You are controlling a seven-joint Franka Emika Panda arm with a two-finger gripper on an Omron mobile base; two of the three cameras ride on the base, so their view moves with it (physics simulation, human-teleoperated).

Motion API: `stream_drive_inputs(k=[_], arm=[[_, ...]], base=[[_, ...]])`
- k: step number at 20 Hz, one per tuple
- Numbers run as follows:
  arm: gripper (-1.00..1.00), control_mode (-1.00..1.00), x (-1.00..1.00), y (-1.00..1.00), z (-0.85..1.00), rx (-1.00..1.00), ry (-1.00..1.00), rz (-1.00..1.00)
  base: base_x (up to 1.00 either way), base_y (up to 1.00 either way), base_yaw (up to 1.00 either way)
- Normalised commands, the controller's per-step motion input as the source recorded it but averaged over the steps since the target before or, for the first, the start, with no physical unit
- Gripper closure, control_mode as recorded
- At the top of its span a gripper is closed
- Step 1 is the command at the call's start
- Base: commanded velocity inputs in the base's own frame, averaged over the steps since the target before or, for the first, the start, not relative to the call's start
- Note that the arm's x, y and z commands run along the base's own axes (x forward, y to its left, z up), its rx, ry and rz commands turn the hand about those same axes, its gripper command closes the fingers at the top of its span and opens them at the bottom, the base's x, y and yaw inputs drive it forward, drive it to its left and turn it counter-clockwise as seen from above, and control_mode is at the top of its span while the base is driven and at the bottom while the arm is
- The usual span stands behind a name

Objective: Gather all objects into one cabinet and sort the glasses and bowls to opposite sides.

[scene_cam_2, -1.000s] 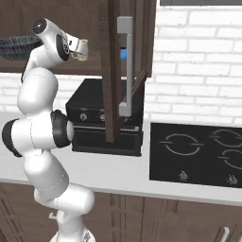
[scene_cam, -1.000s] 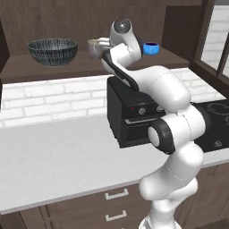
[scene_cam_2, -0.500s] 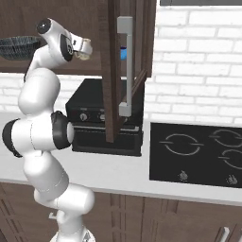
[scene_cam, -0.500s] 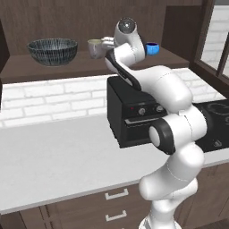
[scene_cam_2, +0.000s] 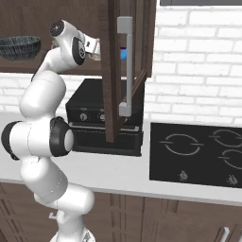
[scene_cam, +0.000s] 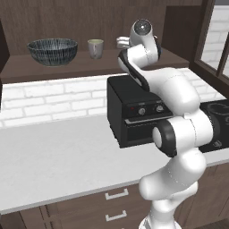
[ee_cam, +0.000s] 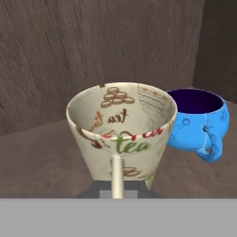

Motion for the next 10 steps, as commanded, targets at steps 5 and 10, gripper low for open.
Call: stream_drive_inputs(k=[5, 10], arm=[[1.00, -1.00, 0.05, -0.39, 0.00, 0.00, 0.00, -0.05], [1.00, -1.00, 0.04, -0.07, 0.00, 0.00, 0.00, -0.01]], base=[[0.00, 0.00, 0.00], [0.00, 0.00, 0.00]])
